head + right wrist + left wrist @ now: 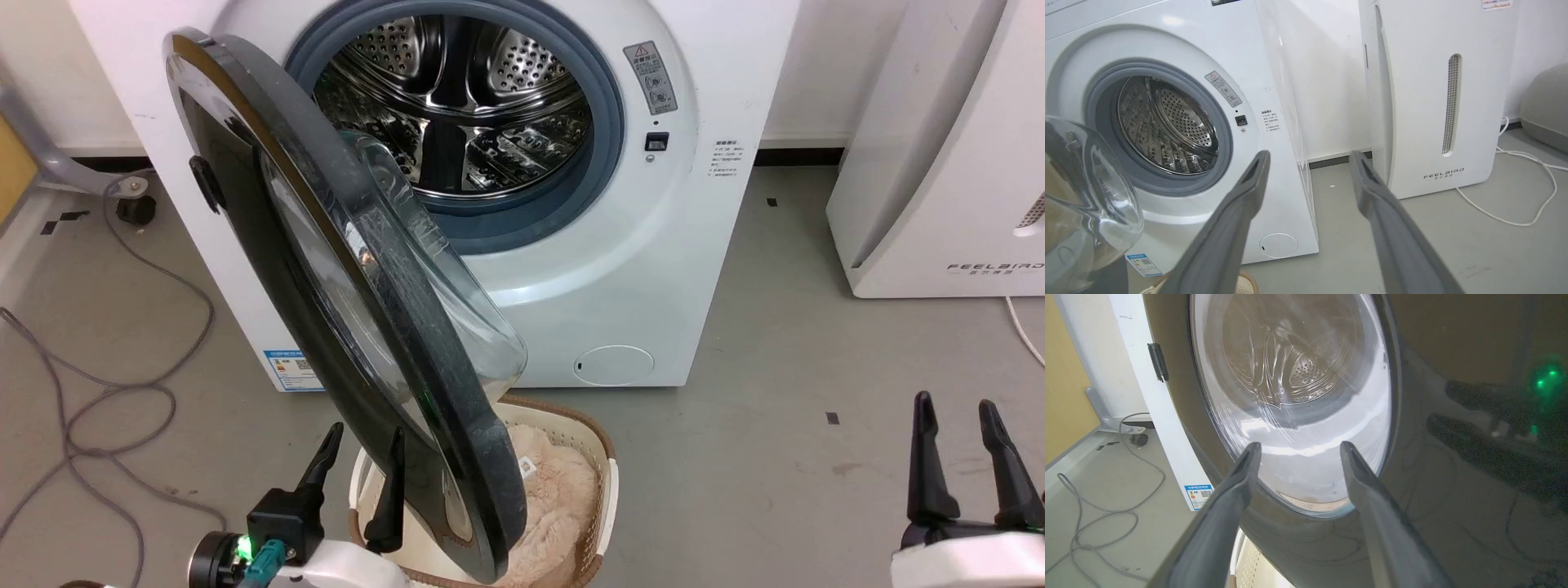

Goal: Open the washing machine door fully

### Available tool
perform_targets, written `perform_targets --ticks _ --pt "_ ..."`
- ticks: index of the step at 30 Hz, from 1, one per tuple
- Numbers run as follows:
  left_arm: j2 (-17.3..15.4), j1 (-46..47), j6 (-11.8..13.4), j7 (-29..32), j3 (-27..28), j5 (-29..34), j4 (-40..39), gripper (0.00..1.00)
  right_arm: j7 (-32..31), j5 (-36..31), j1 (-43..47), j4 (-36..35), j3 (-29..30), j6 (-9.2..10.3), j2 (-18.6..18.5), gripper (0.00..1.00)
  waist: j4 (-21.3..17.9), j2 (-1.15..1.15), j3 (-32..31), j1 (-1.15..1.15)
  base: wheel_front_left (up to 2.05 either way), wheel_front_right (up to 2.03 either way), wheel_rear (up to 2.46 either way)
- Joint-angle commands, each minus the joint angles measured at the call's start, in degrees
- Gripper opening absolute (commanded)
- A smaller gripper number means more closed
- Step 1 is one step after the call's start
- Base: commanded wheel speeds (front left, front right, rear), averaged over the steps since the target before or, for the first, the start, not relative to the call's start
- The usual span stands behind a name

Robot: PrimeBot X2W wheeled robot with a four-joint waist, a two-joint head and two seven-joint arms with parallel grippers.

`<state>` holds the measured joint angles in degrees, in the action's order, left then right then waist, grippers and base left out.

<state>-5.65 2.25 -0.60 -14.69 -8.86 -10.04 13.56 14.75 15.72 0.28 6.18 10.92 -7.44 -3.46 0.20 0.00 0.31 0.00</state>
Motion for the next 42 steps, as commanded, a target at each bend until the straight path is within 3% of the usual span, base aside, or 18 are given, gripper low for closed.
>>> perform_targets --ticks 1,3,8,19,21,33,42 --pt "-0.3 -0.2 0.3 -0.3 0.1 -0.2 0.0 1.00 0.2 -1.2 1.2 -0.8 0.1 -0.05 0.3 1.00 0.0 0.00 0.0 0.00 0.00 0.00 0.00" --pt "-0.3 0.0 0.3 -0.3 0.2 -0.3 0.0 1.00 -0.1 -6.1 2.7 -4.0 -0.7 -0.05 0.5 1.00 0.0 0.00 0.1 0.00 0.00 0.00 0.00" --pt "-0.5 0.1 0.6 -0.3 0.3 -0.5 -0.1 1.00 -2.9 -10.4 6.0 -7.4 -4.1 -0.05 0.6 1.00 -0.1 0.00 0.2 0.00 0.00 0.00 0.00" --pt "-1.1 -0.1 0.9 -0.3 -0.1 -0.2 -0.1 1.00 -3.9 -10.6 6.3 -5.6 -5.9 -0.05 0.6 1.00 -0.5 0.00 0.3 0.00 0.00 0.00 0.00" --pt "-1.1 -0.1 0.9 -0.3 -0.1 -0.4 0.1 0.00 -3.8 -10.5 6.1 -5.3 -6.1 -0.05 0.6 1.00 -0.4 0.00 0.3 0.00 0.00 0.00 0.00" --pt "-2.0 0.4 3.2 -0.2 0.4 0.3 -2.4 0.00 -3.9 -10.8 6.0 -4.4 -6.0 -0.05 0.6 1.00 0.0 0.00 0.0 0.00 0.00 0.00 0.00" --pt "-3.9 2.2 5.3 1.3 1.3 2.0 -13.9 0.00 -3.7 -10.5 5.8 -4.1 -5.9 -0.05 0.6 1.00 0.4 0.00 0.4 0.00 0.00 0.00 0.00"
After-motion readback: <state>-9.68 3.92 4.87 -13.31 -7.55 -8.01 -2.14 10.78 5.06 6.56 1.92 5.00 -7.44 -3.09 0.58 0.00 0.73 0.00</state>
